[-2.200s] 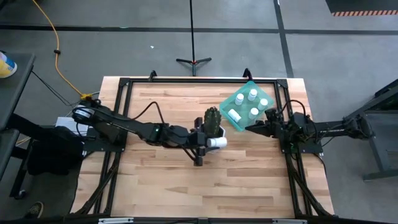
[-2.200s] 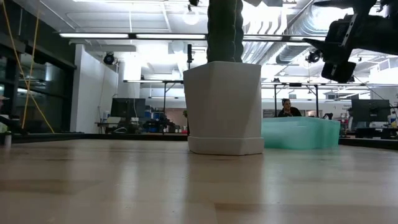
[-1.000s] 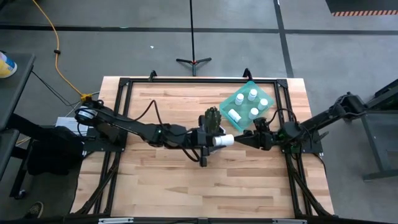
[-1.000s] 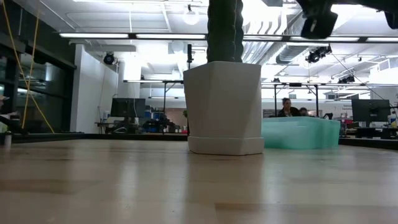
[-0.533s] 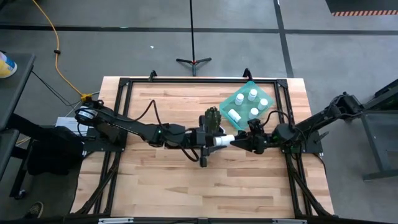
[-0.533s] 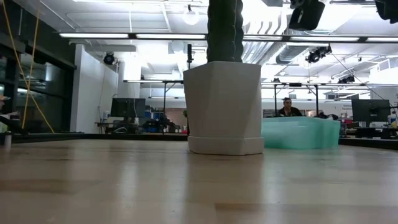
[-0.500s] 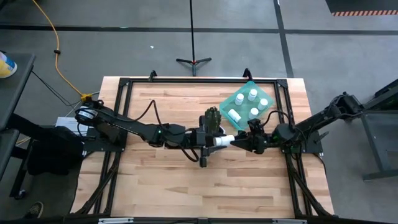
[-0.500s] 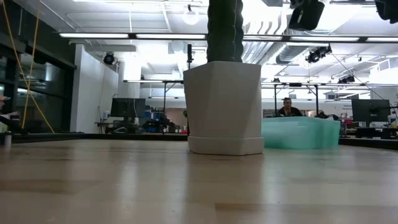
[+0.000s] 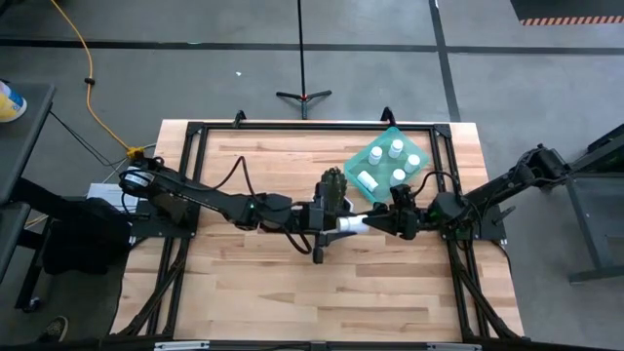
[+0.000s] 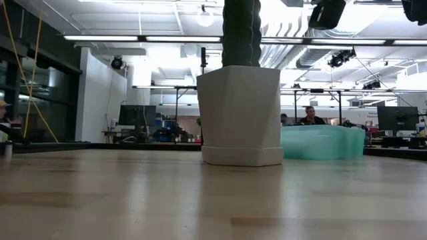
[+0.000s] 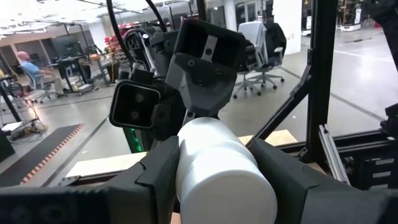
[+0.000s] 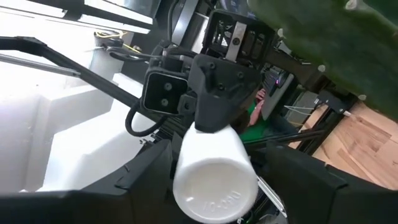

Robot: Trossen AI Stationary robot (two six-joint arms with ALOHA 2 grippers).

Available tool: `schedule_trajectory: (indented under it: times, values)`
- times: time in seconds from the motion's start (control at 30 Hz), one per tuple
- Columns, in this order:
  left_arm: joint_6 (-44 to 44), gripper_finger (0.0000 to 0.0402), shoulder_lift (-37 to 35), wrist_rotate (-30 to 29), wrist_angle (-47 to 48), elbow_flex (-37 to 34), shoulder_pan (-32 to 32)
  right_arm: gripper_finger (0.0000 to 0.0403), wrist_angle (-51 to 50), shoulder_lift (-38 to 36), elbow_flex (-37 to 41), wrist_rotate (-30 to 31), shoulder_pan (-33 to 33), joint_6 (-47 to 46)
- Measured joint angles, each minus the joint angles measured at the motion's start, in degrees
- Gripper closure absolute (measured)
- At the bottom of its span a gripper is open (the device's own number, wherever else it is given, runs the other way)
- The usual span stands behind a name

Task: Pick and place pill bottles into a basket
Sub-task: Put the white medicine bottle into the blue bin

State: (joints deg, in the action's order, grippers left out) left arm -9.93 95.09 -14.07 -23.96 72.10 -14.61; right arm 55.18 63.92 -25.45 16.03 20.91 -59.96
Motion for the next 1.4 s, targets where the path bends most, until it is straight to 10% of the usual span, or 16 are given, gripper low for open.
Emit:
schedule_trajectory:
  times: [1.4]
  values:
    - [1.31, 0.0188, 0.85, -1.62, -0.44, 0.0, 0.02, 0.0157, -2.62, 0.0, 0.02, -1.38, 0.04, 0.0]
